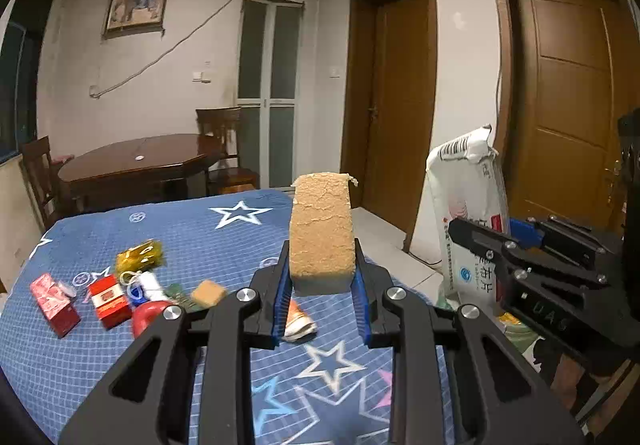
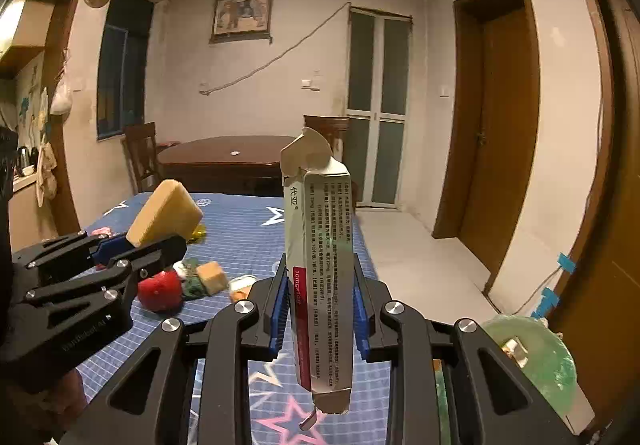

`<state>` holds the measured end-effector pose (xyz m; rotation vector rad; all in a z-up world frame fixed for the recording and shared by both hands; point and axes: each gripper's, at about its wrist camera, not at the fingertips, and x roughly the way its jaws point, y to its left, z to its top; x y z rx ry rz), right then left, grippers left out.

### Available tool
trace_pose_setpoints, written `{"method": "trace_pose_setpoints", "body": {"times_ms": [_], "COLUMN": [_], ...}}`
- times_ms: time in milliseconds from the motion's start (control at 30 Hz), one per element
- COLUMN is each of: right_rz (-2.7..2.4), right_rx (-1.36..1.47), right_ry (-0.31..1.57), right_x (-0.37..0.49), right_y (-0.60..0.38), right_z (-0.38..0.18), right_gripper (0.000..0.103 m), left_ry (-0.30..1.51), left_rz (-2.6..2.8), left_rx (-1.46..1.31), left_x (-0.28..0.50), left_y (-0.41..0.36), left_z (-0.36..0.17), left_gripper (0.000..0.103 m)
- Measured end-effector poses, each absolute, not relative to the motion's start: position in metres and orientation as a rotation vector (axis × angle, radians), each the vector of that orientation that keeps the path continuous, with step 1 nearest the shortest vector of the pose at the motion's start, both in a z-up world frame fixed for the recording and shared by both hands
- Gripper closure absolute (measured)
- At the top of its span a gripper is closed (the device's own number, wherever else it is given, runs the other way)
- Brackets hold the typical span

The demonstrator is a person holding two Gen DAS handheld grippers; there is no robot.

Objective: Collect trash
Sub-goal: 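Lift the sponge cake and white box and carry both over the green bin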

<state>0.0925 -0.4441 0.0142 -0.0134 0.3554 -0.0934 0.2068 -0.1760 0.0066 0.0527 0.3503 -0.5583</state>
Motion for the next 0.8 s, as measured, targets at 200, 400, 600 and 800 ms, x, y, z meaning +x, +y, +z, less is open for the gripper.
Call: {"method": "trace_pose_setpoints", "body": {"times_ms": [200, 400, 600, 800], "right_rz": [-0.142, -0.187, -0.262, -0.344], "right_rx": [0.007, 0.010, 0.021, 0.043], "right_ry": [0.350, 0.347, 0.370, 0.408], "right_x": [0.079, 0.070, 0.062, 0.055], "right_y": [-0.486, -0.529, -0.582, -0.649], "right_z": [0.013, 0.017, 0.021, 0.015], "right_gripper": [0.075, 0.075, 0.075, 0.075], "left_ry": [0.347, 0.348, 0.357, 0.382], "left_rz": [-0.601, -0.642, -0.707, -0.776], "left_rx": [0.064, 0.099, 0.130, 0.155], "left_x": [0.204, 0.205, 0.203, 0.206], "left_y": [-0.204, -0.238, -0.282, -0.326], "left_z": [0.014, 0.013, 0.013, 0.010], "left_gripper": [0.078, 0.078, 0.078, 0.078]}}
